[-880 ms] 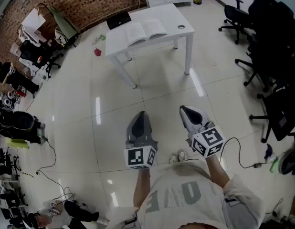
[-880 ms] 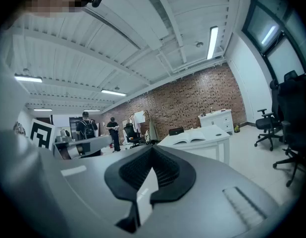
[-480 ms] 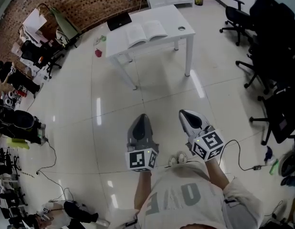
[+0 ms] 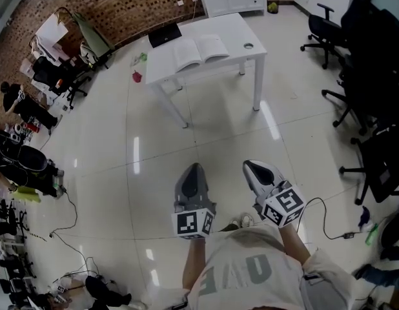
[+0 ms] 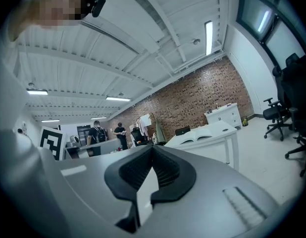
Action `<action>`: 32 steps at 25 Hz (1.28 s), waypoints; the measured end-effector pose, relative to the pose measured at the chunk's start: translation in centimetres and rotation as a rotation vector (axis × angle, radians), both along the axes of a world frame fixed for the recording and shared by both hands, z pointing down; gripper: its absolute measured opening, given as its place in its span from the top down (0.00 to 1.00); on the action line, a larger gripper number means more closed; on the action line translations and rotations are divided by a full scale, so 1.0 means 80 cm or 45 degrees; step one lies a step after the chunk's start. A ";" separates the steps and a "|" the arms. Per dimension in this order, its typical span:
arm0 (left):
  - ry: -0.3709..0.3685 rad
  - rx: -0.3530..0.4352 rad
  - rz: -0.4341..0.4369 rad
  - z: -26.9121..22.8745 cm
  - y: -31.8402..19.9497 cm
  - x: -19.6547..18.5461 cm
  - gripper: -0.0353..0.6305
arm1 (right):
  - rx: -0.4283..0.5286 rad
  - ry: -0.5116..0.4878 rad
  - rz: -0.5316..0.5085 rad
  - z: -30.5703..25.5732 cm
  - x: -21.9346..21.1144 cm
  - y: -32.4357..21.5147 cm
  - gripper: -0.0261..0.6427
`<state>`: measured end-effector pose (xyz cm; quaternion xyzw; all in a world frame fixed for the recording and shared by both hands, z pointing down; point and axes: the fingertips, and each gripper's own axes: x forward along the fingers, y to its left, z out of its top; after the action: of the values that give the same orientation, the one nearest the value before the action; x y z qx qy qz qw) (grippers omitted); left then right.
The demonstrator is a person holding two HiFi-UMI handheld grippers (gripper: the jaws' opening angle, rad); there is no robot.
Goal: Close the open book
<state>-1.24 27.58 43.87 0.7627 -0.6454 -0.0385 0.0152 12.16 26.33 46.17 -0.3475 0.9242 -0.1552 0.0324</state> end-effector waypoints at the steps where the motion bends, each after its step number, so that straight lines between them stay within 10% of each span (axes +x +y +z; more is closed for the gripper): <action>1: -0.004 -0.006 -0.002 0.003 0.000 0.001 0.93 | -0.016 -0.012 0.001 0.004 0.003 0.001 0.95; 12: 0.050 -0.081 -0.028 0.031 -0.054 -0.022 0.93 | -0.158 -0.005 -0.005 0.051 0.002 -0.043 0.95; 32: 0.097 0.027 0.097 0.003 -0.422 -0.177 0.93 | -0.034 -0.051 0.181 0.003 -0.154 -0.405 0.95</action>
<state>-15.36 -6.22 44.13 0.7849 -0.6143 -0.0738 0.0333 -0.16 -6.03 46.45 -0.4094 0.8942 -0.1717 0.0574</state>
